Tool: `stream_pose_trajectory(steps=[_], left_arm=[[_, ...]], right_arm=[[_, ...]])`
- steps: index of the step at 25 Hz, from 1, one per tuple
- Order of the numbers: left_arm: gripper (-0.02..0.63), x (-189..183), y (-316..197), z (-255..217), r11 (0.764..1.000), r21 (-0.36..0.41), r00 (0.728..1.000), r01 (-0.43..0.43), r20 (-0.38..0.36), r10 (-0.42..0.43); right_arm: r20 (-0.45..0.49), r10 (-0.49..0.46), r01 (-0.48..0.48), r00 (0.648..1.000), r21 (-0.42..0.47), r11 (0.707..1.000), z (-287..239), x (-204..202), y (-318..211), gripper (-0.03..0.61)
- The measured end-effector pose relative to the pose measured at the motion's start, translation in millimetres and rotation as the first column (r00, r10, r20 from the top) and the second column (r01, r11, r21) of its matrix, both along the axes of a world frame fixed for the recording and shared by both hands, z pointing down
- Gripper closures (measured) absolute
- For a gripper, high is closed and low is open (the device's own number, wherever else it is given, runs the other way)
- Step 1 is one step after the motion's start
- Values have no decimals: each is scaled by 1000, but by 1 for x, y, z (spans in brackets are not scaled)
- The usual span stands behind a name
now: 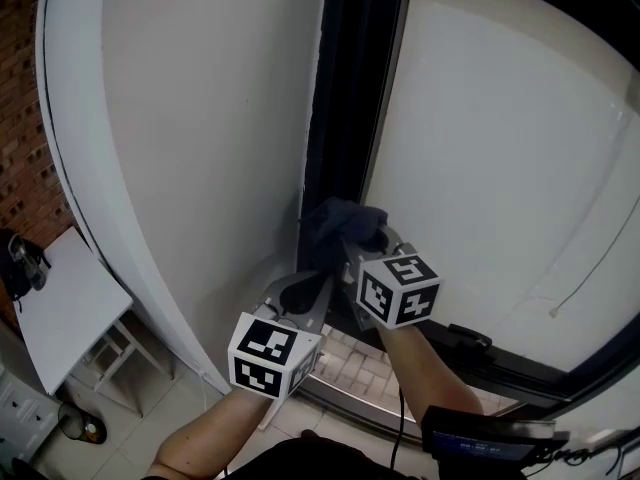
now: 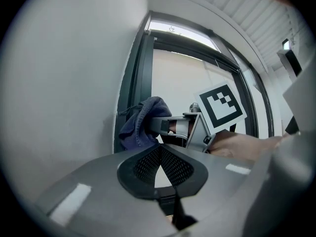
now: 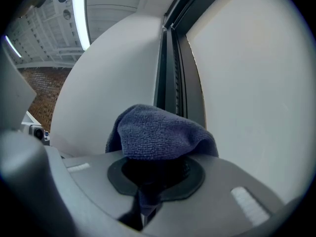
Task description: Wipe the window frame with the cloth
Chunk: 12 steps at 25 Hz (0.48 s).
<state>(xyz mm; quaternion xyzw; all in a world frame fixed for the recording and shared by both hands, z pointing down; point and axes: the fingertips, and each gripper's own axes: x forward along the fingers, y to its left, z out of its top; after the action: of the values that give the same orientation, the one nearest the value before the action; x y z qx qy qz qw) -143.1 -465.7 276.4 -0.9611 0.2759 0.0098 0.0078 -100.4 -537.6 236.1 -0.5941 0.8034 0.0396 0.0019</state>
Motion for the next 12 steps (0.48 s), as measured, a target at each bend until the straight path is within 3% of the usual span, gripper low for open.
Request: stream_pose_trajectory(steps=[7, 12], left_arm=[[620, 4, -5, -43, 996, 86, 999, 2, -39, 1], [620, 8, -7, -74, 995, 100, 999, 9, -54, -3]], right_arm=[[-30, -12, 13, 999, 57, 998, -40, 1, 1, 528], [-47, -28, 32, 998, 78, 996, -75, -1, -1, 528]])
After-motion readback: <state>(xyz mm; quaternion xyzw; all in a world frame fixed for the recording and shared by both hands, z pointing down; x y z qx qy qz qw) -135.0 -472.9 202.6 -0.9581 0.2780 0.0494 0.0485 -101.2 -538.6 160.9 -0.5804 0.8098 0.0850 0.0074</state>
